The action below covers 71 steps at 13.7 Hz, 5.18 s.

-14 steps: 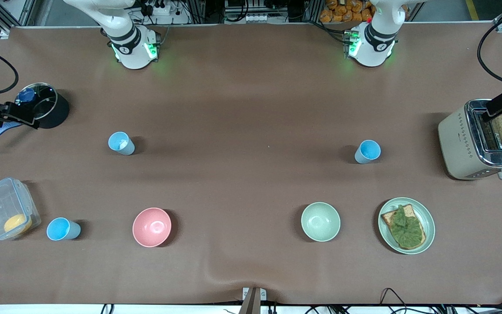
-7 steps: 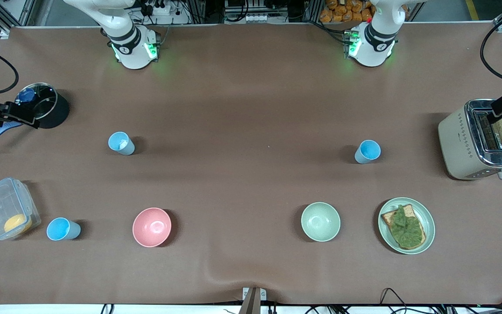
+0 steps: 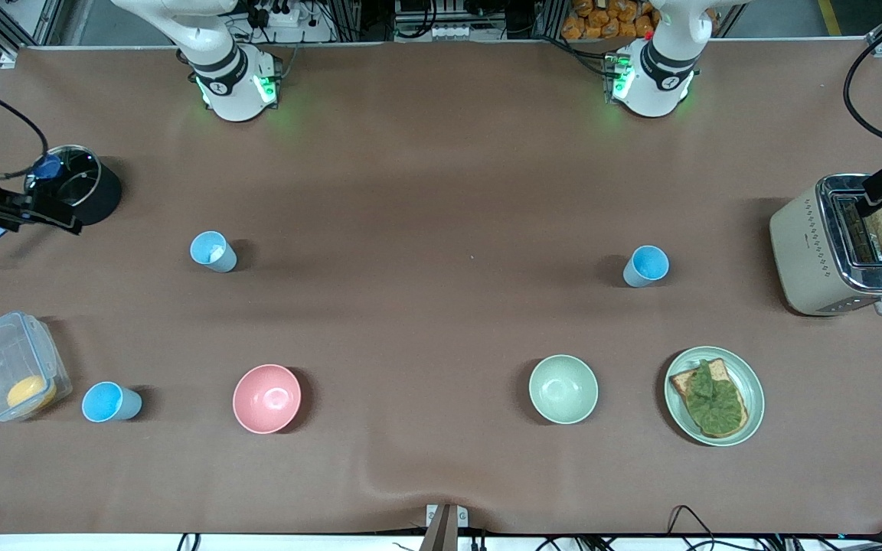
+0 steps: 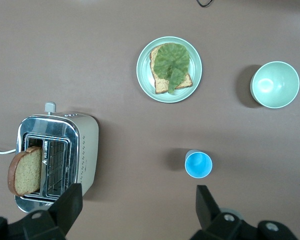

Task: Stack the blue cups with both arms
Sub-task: 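Reach the right gripper down to the light-blue cup beside the saucepan, then close the right gripper on the blue cup and lift it, then carry the cup to the table middle while the left gripper starts reaching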

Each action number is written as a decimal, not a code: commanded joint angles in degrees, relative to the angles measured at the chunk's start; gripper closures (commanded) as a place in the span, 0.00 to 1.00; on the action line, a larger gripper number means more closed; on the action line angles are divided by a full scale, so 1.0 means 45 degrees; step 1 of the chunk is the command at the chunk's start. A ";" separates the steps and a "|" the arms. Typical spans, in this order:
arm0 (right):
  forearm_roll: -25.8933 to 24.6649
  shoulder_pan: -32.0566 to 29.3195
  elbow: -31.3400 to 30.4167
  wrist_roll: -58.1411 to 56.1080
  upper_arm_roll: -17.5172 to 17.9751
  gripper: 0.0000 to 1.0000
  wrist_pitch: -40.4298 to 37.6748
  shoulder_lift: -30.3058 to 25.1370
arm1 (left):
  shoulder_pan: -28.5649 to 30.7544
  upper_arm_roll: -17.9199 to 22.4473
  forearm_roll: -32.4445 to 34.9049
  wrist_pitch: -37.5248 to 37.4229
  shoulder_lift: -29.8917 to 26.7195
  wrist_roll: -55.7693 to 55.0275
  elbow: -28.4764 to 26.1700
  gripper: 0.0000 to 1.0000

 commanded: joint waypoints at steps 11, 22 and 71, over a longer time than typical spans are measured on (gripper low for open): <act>-0.0177 0.0614 -0.7267 -0.0227 0.0004 0.00 0.4799 -0.1649 | 0.0022 -0.0077 0.0169 0.0075 -0.0117 -0.0203 -0.0078 0.00; -0.0294 0.0341 -1.0180 -0.1302 -0.0015 0.02 0.9895 0.0341 | -0.0036 -0.0077 0.0169 0.0075 -0.0097 -0.0183 -0.0078 0.00; 0.1991 1.0634 0.0465 1.0749 -0.0074 0.54 0.7008 0.7453 | -0.0408 -0.0682 0.0149 0.0055 0.0820 -0.0727 -0.0117 0.00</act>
